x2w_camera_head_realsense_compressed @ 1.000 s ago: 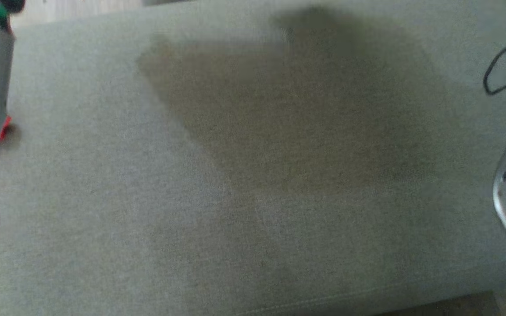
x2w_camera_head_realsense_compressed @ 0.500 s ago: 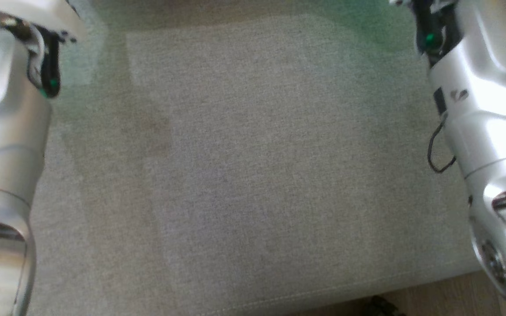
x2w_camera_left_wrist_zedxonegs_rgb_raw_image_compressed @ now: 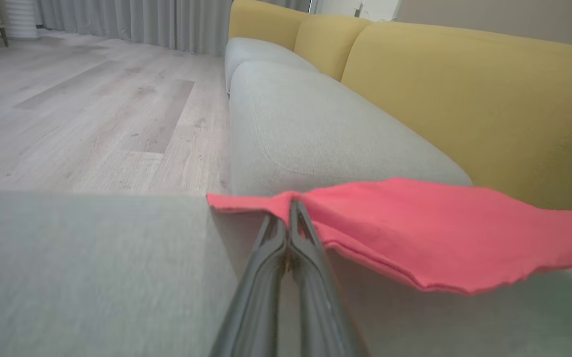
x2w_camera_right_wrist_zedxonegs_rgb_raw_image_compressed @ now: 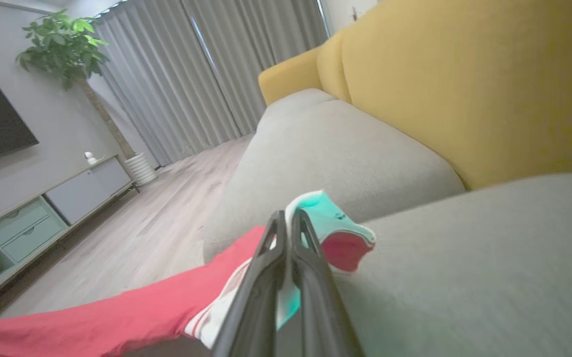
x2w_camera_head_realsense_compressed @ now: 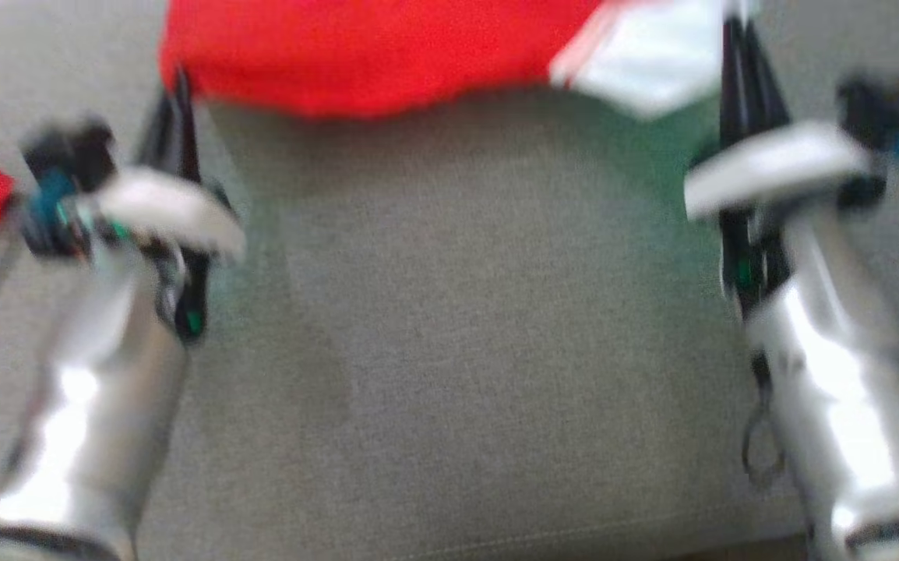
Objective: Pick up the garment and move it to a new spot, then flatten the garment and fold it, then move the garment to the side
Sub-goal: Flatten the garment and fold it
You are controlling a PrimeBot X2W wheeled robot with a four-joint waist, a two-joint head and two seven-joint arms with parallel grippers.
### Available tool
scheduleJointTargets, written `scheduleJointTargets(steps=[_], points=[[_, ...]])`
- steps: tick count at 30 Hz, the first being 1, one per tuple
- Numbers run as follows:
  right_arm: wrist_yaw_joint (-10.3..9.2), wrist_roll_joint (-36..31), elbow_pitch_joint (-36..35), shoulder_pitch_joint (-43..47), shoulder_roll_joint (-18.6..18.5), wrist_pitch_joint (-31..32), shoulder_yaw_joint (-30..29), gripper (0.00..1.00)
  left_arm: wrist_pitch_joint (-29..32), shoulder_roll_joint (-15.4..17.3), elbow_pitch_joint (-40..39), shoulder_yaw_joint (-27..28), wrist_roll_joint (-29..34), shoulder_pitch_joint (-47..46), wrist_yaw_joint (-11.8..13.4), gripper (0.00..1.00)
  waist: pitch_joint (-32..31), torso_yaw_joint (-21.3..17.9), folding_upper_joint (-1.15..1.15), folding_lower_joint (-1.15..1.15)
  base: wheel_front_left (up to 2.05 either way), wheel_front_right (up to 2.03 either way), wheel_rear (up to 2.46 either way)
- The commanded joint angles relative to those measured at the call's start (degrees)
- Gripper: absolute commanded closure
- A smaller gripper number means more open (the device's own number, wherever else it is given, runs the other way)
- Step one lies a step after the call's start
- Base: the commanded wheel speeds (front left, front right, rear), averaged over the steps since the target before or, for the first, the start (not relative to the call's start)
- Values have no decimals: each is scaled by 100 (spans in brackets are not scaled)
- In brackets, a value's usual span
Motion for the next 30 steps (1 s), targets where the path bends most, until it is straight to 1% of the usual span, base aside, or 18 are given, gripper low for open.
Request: scheduleJointTargets(steps=[1,4,7,8,10,11,13,17,21,24,27,30], points=[[39,-3,-471,680,27,-62,-99,100,-60,178,-444,218,-15,528,-24,100,-628,183,0,1,0,0,0],[39,-39,-958,1647,-21,-62,-323,100,-61,178,-923,321,-29,1428,-4,100,-1100,244,0,1,0,0,0],[39,-129,-1593,2561,-20,43,-539,100,-61,190,-1522,424,-72,2312,85,100,-1465,261,0,1,0,0,0],[39,-225,-2112,3148,4,227,-711,100,-61,213,-1976,441,-87,2909,182,100,-1667,252,0,1,0,0,0],[39,-314,-2692,3732,43,465,-862,100,-56,247,-2454,433,-110,3495,326,100,-1825,241,0,1,0,0,0],[39,-314,-2692,3732,43,465,-862,100,-56,247,-2454,433,-110,3495,326,100,-1825,241,0,1,0,0,0],[39,-421,-3299,4302,80,752,-1003,100,-3,288,-2974,444,-161,4047,500,100,-1928,228,0,1,0,0,0],[39,-584,-4500,5328,121,1336,-1282,100,139,400,-4017,492,-207,4985,934,100,-2035,229,0,1,0,0,0],[39,-529,-5493,6119,126,1816,-1453,100,322,514,-4940,515,-216,5683,1296,100,-2050,219,0,1,0,0,0],[39,-419,-5918,6560,128,2127,-1506,100,562,575,-5489,507,-291,6147,1532,100,-2026,202,0,1,0,0,0],[39,-344,-5830,6580,128,2120,-1488,100,687,563,-5597,467,-339,6263,1605,100,-1976,207,0,1,0,0,0],[39,-343,-5560,6425,128,2048,-1436,100,768,499,-5538,403,-390,6217,1595,100,-1919,231,0,1,0,0,0]])
